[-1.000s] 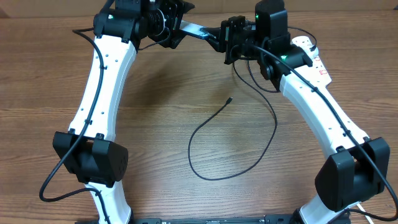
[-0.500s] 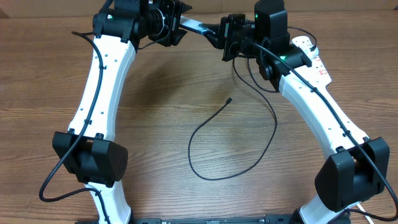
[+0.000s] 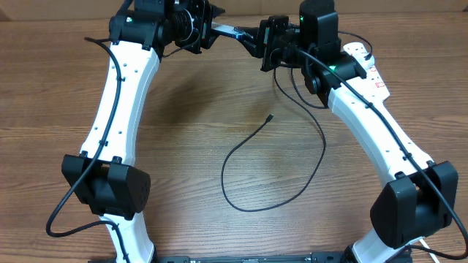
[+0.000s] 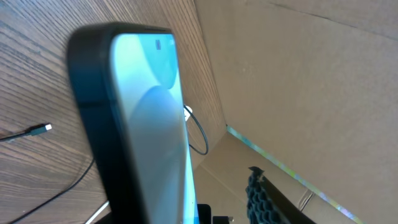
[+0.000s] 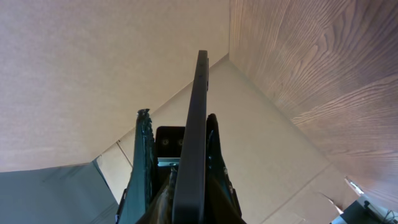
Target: Plug charger to phone and switch on socket
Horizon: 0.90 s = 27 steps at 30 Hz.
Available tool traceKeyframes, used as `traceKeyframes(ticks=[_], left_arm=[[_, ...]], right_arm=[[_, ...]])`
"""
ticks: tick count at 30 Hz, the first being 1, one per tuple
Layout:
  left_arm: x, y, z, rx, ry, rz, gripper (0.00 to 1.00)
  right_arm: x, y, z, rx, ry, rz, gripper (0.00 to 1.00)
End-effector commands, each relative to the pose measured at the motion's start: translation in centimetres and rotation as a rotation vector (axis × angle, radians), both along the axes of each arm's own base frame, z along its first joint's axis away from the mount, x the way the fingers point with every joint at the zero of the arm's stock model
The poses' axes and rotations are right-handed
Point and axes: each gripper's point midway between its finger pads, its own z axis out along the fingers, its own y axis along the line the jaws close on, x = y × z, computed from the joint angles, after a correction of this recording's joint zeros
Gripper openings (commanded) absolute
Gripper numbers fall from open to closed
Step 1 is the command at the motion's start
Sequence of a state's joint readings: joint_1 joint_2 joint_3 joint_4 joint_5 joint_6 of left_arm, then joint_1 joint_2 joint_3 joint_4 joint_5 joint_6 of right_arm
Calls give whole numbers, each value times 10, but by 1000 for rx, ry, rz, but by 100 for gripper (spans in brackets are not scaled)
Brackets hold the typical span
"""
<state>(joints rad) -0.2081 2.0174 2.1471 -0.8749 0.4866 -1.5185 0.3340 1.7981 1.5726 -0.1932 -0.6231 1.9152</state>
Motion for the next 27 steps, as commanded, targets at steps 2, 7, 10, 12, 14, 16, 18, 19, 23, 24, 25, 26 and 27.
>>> traceKeyframes(ticks=[2,7,10,12,14,16,18,19,23,24,25,26,27], left_arm=[[1,-2,-5,-6,14,0,33],[2,-2,-4,-7,10,0,24],[3,-2,-3,-8,4,-1,21],[3,-2,-3,-8,4,-1,18],[3,-2,-3,-8,4,-1,15],[3,-2,-3,-8,4,-1,12],[3,-2,-3,-8,4,-1,9],[3,-2,-3,-8,4,-1,8],[3,-2,-3,-8,3,-1,4],[3,-2,-3,-7,3,-1,5],[3,-2,-3,-7,3,0,4],[3,-2,-3,-6,3,1,4],[4,-1,-4,-2,2,6,4]], right_arm=[[-8,0,50,43,-102,7,9],[-12,7,50,44,-101,22,9],[-12,7,49,43,-101,23,10],[-12,7,49,42,-104,24,10],[-13,7,49,42,-105,25,10],[-12,7,49,40,-107,25,10],[-12,7,49,38,-110,26,11],[-13,7,49,38,-110,26,14],[-12,7,49,36,-112,27,25],[-12,7,49,33,-118,28,28],[-12,7,49,29,-124,30,32],[-12,7,49,24,-133,33,36],[-12,7,49,20,-138,34,42]])
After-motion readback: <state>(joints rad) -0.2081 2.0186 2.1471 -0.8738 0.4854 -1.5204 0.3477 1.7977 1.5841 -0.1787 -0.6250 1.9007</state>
